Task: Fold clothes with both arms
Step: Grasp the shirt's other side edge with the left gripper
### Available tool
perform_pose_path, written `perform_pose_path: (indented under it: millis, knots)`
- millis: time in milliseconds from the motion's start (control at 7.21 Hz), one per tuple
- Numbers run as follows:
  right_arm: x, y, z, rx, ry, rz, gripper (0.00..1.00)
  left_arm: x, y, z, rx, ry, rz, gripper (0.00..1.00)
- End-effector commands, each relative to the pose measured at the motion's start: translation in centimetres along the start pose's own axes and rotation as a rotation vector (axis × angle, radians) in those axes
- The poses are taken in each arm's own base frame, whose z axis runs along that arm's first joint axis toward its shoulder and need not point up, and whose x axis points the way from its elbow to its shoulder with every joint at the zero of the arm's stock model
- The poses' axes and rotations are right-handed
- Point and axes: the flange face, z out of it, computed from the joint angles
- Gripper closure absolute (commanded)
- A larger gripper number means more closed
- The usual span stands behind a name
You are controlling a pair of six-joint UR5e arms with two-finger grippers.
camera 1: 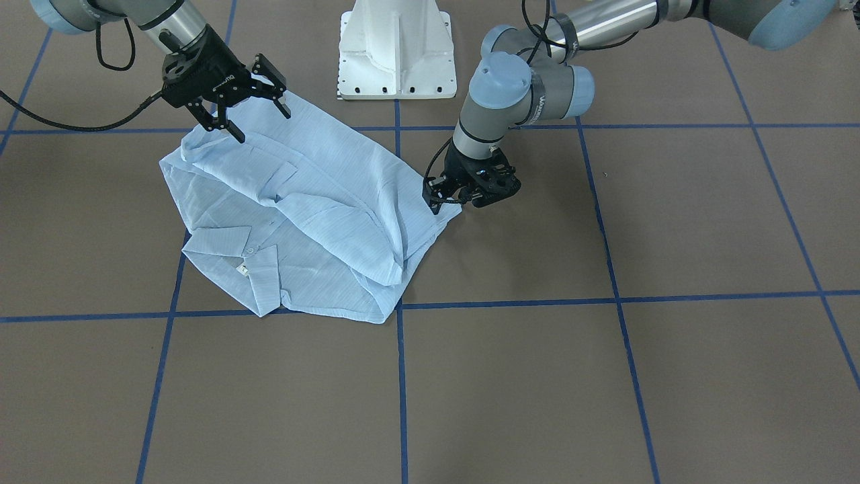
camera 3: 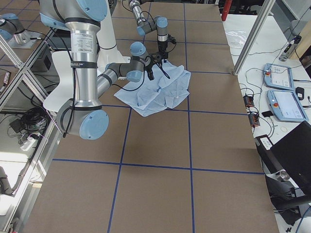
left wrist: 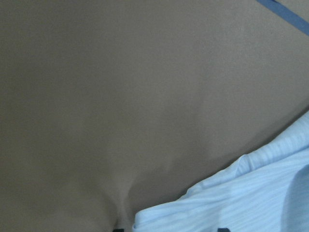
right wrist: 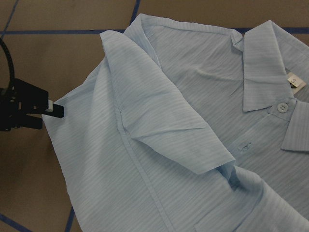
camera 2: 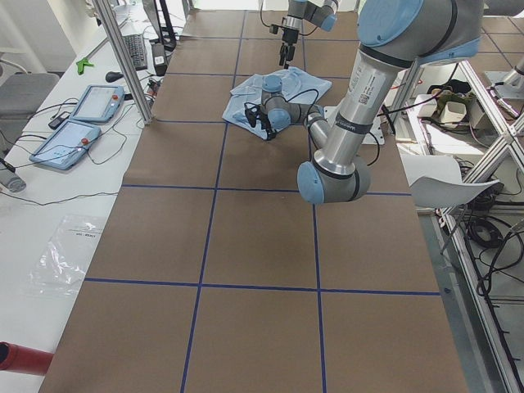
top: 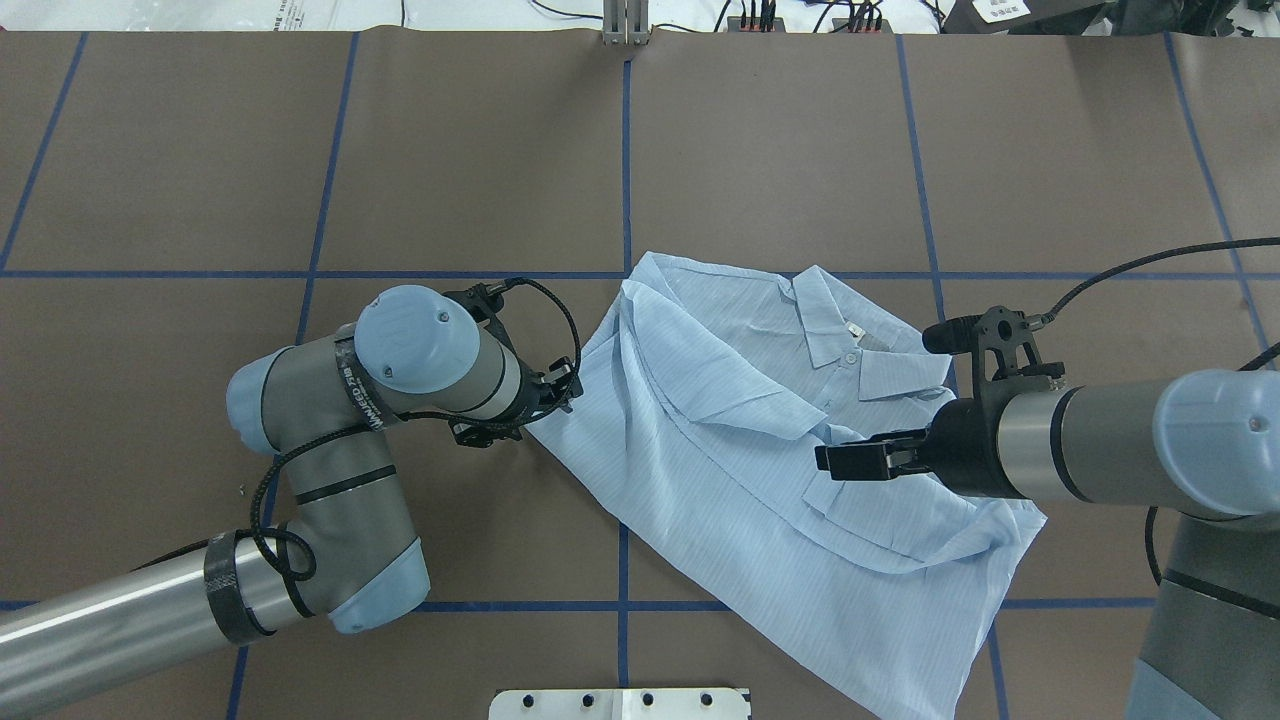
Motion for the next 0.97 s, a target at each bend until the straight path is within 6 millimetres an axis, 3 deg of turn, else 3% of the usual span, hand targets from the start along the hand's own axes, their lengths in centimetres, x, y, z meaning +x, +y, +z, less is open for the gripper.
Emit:
perform_pose_path:
  millis: [0,139,416,555,694,832]
  knots:
    - [0.0,-0.1,0.0,0.001,0.002,0.002,0.0,0.1,0.0,0.0,-0.002,0.001,0.004,0.77]
    - [0.0,-0.1,0.0,0.002,0.001,0.004,0.0,-0.1,0.0,0.0,-0.001,-0.001,0.007,1.0]
    - [0.0,-0.1,0.0,0.002,0.001,0.007,0.0,-0.3,-0.2,-0.7,0.0,0.004,0.009,1.0]
    - [0.0,-0.1,0.0,0.002,0.001,0.007,0.0,-1.4,-0.7,-2.8,0.01,-0.01,0.028,1.0]
    - [-0.2,-0.1,0.0,0.003,-0.003,0.006,0.0,-3.0,-1.0,-6.9,0.024,0.003,0.117,1.0]
    - [-0.2,-0.1,0.0,0.003,-0.004,0.006,0.0,-3.5,-2.5,-8.1,0.045,0.007,0.126,1.0]
